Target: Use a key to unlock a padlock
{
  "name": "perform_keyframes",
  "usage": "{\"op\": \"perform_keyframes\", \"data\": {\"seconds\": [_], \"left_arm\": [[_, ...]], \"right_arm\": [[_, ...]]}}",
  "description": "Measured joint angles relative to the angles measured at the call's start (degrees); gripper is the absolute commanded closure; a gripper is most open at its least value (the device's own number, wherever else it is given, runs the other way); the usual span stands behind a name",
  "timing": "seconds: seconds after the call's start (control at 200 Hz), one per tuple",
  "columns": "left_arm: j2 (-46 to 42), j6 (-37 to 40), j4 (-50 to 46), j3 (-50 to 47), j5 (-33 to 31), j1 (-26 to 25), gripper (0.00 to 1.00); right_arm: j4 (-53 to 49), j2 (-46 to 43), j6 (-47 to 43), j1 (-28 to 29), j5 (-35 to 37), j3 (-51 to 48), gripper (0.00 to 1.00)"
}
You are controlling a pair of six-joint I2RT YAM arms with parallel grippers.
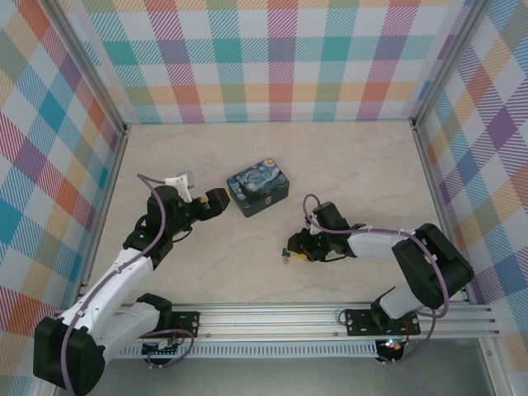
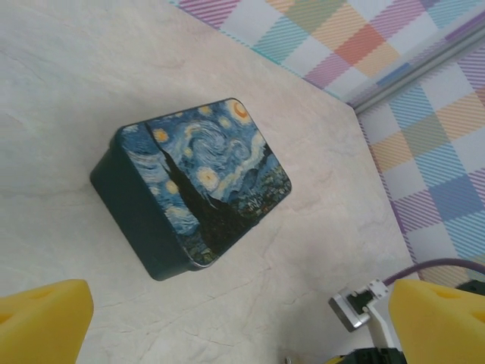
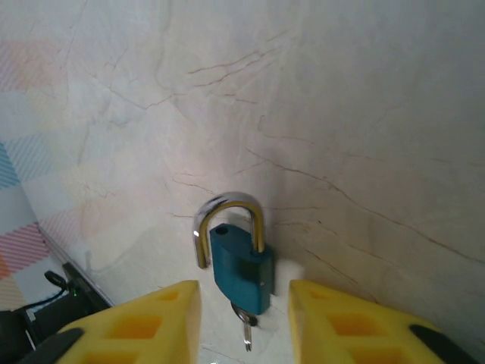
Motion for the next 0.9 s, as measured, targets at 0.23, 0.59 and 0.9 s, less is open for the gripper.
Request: {"op": "perform_keyframes", "data": {"seconds": [0.23,0.59,0.9], "left_arm": [[-3.13,0.31,-3.82,0.00,-6.95,0.42,0.00],[-5.95,4.63,-7.50,-0.04,-24.33,0.72,0.00],[2.95,13.49,-3.91,-2.27,-37.27,1.46,0.00]], "right_arm": [[-12.31,-11.45,-7.52,-0.66,7.93,4.76,0.44],[-20.17,-30.14,-22.21,-9.40,26.53,7.13,0.00],[-10.01,-27.61,-37.79,-18.58,36.68,1.95,0.00]]}}
